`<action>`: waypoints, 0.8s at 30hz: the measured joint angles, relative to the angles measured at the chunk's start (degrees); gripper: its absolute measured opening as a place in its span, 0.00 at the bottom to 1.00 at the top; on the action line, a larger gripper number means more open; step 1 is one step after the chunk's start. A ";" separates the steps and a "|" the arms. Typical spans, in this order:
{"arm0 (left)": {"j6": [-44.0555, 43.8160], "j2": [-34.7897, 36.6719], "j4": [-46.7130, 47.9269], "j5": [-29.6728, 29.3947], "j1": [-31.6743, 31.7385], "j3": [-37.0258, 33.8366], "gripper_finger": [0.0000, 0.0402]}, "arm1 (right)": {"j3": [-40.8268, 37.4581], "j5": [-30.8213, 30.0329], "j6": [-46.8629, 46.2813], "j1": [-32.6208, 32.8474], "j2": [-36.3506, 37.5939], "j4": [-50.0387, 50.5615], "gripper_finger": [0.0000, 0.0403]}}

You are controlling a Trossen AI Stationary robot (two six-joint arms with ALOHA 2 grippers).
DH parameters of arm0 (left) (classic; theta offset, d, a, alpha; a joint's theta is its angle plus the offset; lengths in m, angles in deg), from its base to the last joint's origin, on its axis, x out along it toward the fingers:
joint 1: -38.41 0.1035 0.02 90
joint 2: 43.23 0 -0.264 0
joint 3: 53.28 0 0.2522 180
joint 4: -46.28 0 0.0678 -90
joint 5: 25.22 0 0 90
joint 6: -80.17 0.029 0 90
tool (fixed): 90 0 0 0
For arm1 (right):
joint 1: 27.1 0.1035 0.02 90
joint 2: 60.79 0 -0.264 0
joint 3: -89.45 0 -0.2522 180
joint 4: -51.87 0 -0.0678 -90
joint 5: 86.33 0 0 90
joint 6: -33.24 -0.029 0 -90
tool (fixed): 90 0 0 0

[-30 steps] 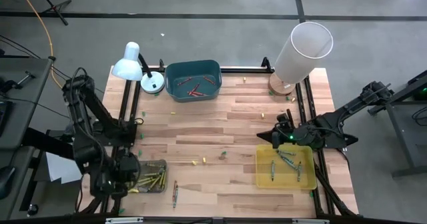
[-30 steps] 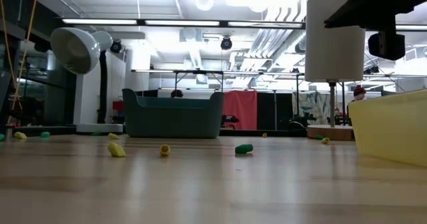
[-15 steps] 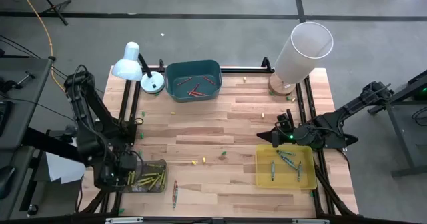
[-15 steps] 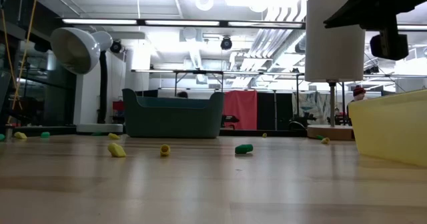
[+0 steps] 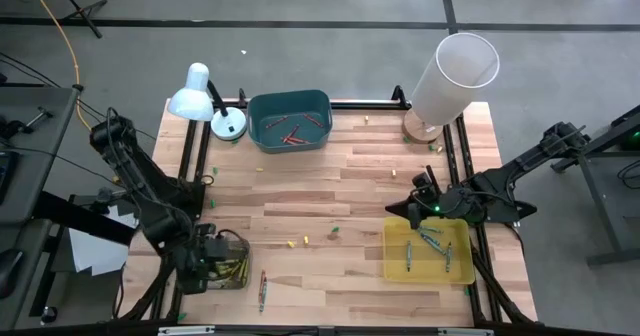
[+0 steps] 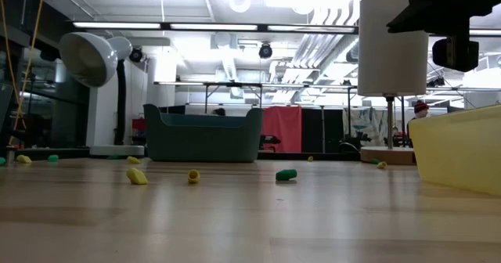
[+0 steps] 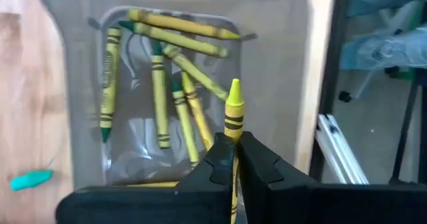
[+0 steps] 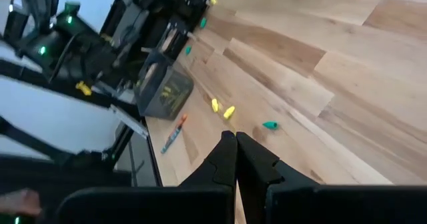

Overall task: Sort crayons
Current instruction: Put the yellow crayon into the gray bin, then put the blue crayon into the yellow bin

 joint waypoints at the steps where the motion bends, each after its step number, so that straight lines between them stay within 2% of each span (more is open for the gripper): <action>1: 0.00 -0.41 0.31 0.51 0.96 0.00 0.00 | 0.00 0.62 0.46 0.00 0.01 0.08 0.00; 6: 0.12 -1.79 1.36 5.47 5.70 0.00 0.04 | 0.00 2.65 1.00 0.00 0.02 0.11 0.00; 13: -0.98 -0.98 2.71 10.13 10.25 0.33 0.27 | 0.00 4.61 1.53 0.00 0.01 0.09 0.00; 19: -2.96 0.75 2.60 9.75 14.82 6.62 0.45 | 0.00 4.78 1.52 -0.02 0.01 0.09 0.00; 24: -3.99 -1.18 1.61 3.21 17.89 17.35 0.48 | 0.00 4.78 1.53 -0.02 0.01 0.09 0.00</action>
